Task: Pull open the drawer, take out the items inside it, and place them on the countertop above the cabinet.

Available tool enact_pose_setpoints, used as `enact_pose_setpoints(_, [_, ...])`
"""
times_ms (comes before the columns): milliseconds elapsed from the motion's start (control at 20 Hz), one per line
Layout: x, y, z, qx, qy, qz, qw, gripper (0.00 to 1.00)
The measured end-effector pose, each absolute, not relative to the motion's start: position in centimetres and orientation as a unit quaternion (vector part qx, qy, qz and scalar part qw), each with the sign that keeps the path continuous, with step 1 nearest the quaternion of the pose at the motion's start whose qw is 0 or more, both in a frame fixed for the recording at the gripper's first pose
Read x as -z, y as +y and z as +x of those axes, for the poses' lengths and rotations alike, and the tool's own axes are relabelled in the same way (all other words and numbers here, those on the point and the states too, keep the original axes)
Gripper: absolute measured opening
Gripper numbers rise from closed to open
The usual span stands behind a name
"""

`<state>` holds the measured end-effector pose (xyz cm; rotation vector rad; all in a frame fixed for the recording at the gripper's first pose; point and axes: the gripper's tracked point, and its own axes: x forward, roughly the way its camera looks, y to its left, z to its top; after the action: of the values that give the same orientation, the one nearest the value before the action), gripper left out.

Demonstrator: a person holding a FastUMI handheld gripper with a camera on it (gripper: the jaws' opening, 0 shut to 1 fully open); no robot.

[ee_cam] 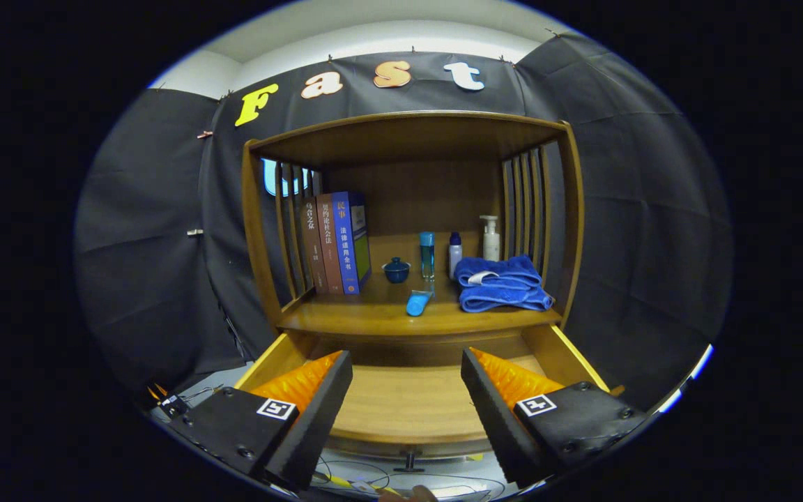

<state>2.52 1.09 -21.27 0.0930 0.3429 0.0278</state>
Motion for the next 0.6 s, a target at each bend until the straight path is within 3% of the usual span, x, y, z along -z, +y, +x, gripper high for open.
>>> enact_pose_setpoints(200, [25.3, 1.4, -1.0, -0.014, 0.172, 0.052, 0.984, 0.99])
enact_pose_setpoints(250, [22.4, 2.5, -3.8, -0.014, 0.176, 0.054, 0.983, 0.99])
enact_pose_setpoints(600, [30.2, 1.2, -4.7, 0.008, 0.219, 0.073, 0.973, 0.99])
